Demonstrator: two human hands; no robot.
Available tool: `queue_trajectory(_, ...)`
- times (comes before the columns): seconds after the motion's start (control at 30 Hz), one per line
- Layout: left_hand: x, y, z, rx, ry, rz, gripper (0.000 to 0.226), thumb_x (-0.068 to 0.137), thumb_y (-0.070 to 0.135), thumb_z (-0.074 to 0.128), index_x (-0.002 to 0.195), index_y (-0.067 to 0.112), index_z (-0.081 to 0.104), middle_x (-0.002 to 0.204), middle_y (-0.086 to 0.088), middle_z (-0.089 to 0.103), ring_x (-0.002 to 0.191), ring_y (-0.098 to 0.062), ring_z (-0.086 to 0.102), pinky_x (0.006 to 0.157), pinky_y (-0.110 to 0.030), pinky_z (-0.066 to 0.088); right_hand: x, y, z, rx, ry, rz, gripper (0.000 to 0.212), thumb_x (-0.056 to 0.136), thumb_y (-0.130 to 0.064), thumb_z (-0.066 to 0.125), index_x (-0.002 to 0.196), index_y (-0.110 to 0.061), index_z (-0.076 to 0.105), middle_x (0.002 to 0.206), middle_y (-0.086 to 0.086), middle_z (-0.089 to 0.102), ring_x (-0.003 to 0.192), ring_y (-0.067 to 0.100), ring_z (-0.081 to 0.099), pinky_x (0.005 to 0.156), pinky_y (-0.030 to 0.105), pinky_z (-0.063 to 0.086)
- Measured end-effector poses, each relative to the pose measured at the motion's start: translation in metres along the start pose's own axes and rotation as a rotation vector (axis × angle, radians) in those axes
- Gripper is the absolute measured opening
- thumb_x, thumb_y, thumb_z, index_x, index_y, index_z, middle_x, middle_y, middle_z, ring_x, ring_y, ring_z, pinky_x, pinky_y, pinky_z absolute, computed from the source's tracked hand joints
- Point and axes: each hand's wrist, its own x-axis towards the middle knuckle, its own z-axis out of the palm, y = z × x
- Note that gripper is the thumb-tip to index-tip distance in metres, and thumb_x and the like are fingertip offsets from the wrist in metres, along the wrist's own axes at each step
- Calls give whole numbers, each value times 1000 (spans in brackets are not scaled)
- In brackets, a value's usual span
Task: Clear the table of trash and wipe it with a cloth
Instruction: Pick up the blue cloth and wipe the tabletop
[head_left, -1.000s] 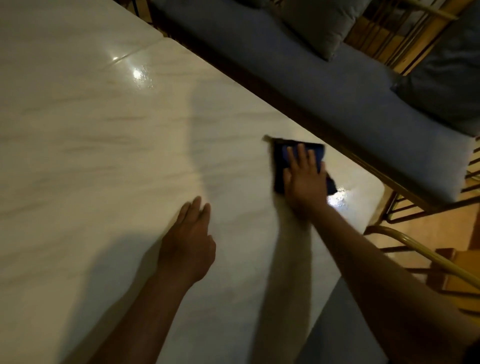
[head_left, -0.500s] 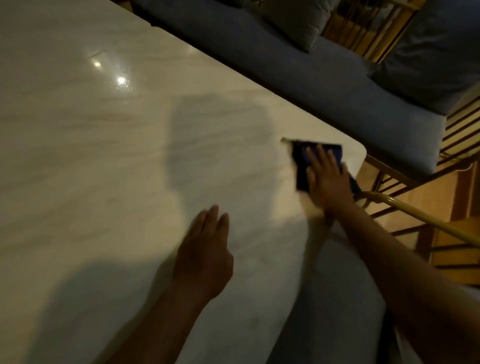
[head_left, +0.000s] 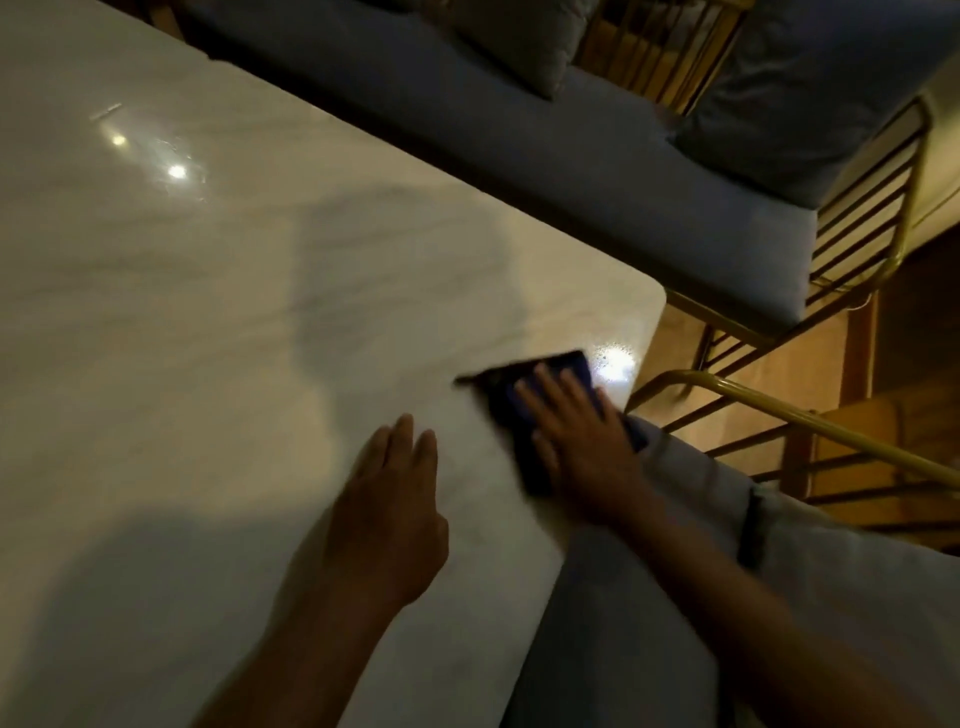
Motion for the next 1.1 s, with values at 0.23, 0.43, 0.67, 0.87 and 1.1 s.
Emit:
queue_trajectory(0.23, 2, 3, 9, 50, 31, 8, 76, 97, 31, 40, 160, 23, -3, 166, 0, -16, 153, -23, -10, 120, -34, 20, 132, 115, -40, -40, 53, 445, 54, 106, -38, 21, 157, -28, 4, 165, 5, 0, 151, 27, -1, 121, 53, 2)
queue_trajectory(0.43, -15, -10, 17, 13, 56, 75, 71, 100, 34, 41, 160, 26, 3, 167, 1, -11, 153, -21, -6, 120, -33, 21, 84, 77, -21, -91, 49, 378, 55, 106, -39, 19, 157, -26, 4, 165, 5, 0, 152, 26, -1, 122, 49, 1)
queue_trajectory(0.67, -112, -51, 42, 16, 56, 75, 74, 98, 41, 46, 159, 30, 7, 167, -3, -3, 154, -24, 1, 121, -36, 17, -39, -47, 16, -16, 25, 199, 61, 98, -46, 12, 157, -28, 11, 165, 2, 4, 152, 26, 0, 120, 50, 3)
queue_trajectory(0.87, -233, -111, 73, 49, 15, 73, 76, 93, 49, 53, 158, 31, 19, 167, -8, 6, 153, -30, 11, 120, -41, 22, -147, -171, 58, -25, 31, 134, 59, 100, -46, 18, 157, -30, 15, 165, -1, 7, 152, 24, 3, 120, 52, 9)
queue_trajectory(1.1, -384, -185, 129, 91, 131, 8, 81, 73, 51, 76, 144, 23, 51, 152, -16, 43, 135, -39, 47, 100, -48, 47, -298, -350, 115, -107, 3, -73, 59, 99, -41, 32, 156, -27, 21, 163, 4, 16, 150, 29, 13, 118, 53, 12)
